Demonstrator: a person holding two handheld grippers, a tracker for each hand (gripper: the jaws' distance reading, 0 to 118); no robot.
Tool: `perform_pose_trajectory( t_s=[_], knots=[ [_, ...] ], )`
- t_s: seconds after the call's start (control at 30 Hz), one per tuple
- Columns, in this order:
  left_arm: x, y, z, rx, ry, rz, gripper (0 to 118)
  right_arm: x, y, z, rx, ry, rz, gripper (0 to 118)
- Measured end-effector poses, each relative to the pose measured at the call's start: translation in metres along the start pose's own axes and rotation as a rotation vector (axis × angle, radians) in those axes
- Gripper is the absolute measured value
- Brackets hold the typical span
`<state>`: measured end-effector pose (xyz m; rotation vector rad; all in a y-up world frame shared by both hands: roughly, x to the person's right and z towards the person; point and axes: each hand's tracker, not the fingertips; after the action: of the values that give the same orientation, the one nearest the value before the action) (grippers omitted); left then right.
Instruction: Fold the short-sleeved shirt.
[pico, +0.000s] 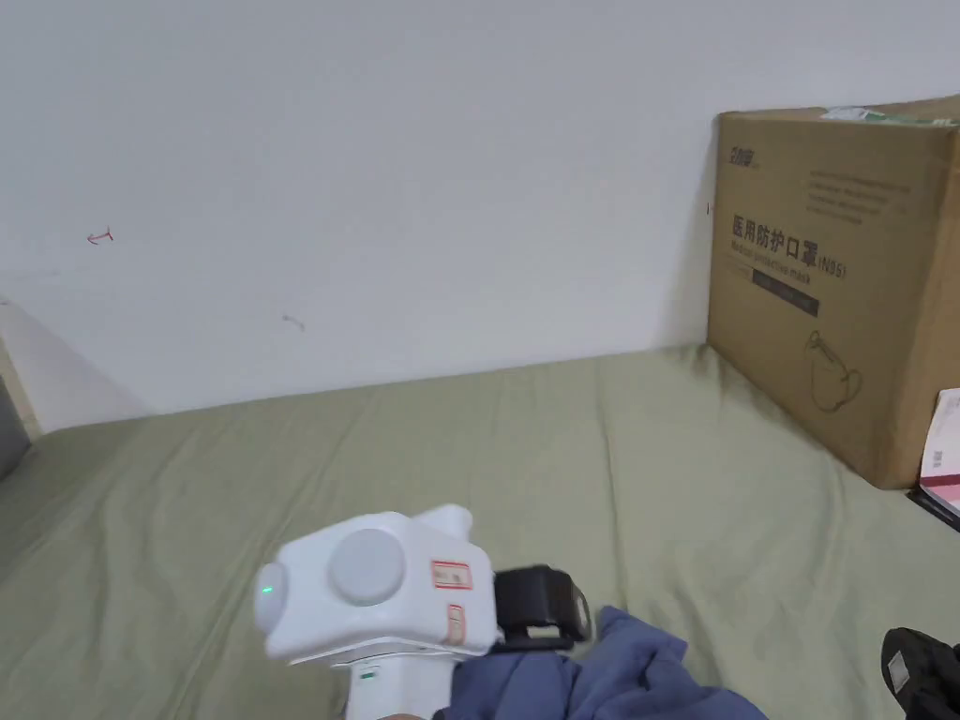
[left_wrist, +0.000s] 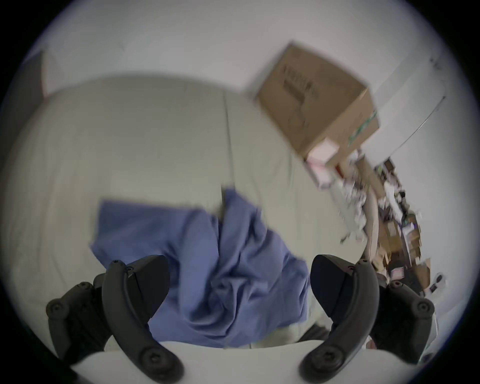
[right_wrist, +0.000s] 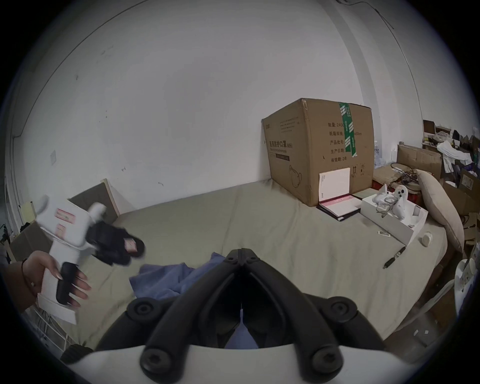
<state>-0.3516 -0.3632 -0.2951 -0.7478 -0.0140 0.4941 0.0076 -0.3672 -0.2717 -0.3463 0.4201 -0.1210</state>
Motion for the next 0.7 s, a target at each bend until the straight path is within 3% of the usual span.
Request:
perform_pose_trajectory(
  t_s=[0.1, 0.13, 0.2, 0.23, 0.3, 0.4, 0.53, 0.7],
  knots=[
    [-0.007, -0.004, 0.06, 0.323, -0.003, -0.085, 108, -0.011, 0.009, 0.0, 0.078, 0.032, 0.017, 0],
    [-0.01, -0.012, 0.076, 0.423, 0.036, -0.146, 96, -0.015, 0.011, 0.0, 0.111, 0.039, 0.027, 0],
    [-0.018, -0.038, 0.105, 0.628, 0.136, -0.235, 13, -0.023, 0.012, -0.002, 0.158, 0.048, 0.044, 0],
    [-0.023, -0.052, 0.116, 0.714, 0.197, -0.249, 0, -0.027, 0.012, -0.003, 0.164, 0.043, 0.047, 0],
    [-0.027, -0.072, 0.135, 0.765, 0.378, -0.228, 0, -0.032, 0.012, -0.003, 0.171, 0.045, 0.046, 0],
    [-0.038, -0.098, 0.145, 0.772, 0.297, -0.138, 0, -0.039, 0.011, 0.0, 0.222, 0.044, 0.088, 0],
    [-0.034, -0.127, 0.14, 0.796, 0.509, -0.331, 0, -0.042, 0.005, 0.0, 0.258, 0.05, 0.073, 0],
    [-0.035, -0.134, 0.14, 0.784, 0.456, -0.277, 0, -0.044, 0.004, -0.003, 0.23, 0.042, 0.08, 0]
  ],
)
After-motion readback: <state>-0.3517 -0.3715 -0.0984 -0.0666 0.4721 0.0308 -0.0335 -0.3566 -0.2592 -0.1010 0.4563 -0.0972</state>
